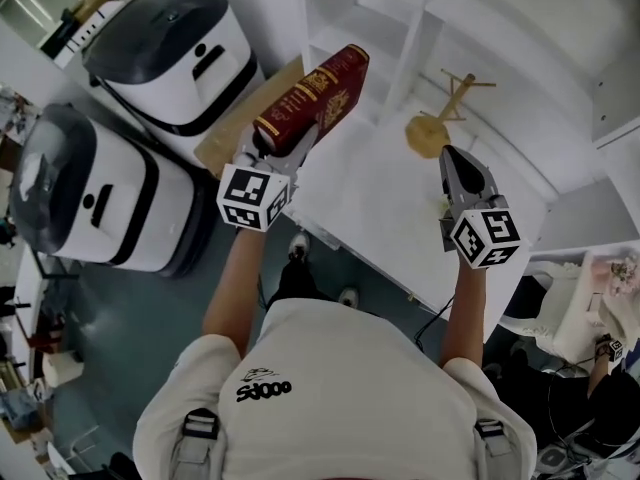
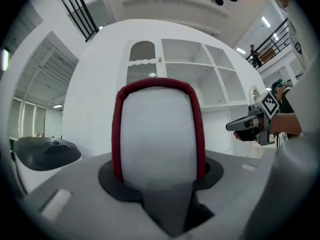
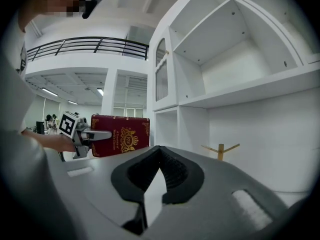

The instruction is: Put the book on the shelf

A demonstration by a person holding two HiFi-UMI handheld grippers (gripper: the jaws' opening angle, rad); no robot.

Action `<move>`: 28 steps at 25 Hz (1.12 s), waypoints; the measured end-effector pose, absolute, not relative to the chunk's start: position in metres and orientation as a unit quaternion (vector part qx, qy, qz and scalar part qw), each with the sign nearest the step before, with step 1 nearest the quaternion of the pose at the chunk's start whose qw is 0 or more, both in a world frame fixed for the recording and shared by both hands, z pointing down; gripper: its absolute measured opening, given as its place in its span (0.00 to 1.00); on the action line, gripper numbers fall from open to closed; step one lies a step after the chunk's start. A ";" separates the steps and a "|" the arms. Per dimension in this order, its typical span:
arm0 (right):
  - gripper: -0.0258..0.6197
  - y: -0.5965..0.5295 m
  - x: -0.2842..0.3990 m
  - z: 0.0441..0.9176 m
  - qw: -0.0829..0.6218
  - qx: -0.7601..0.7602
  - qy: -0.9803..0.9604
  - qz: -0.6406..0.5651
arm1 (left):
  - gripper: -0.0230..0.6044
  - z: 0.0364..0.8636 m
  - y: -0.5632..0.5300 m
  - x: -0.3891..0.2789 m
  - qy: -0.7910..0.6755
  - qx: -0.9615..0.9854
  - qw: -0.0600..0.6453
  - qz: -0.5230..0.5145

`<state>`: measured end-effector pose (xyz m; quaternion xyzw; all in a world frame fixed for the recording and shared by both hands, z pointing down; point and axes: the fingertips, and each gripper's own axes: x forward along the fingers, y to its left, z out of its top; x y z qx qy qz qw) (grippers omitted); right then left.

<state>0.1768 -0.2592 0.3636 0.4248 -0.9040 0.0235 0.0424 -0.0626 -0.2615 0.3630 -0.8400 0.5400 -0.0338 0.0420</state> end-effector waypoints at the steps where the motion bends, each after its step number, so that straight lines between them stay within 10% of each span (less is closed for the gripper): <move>1: 0.04 -0.265 0.171 0.361 0.039 0.426 -0.904 0.020 | 0.42 0.363 -0.274 -0.067 0.537 -0.842 0.042 -0.031; 28: 0.04 -0.378 0.108 0.379 0.081 0.480 -0.870 0.079 | 0.45 0.391 -0.507 -0.140 0.627 -0.778 -0.012 0.028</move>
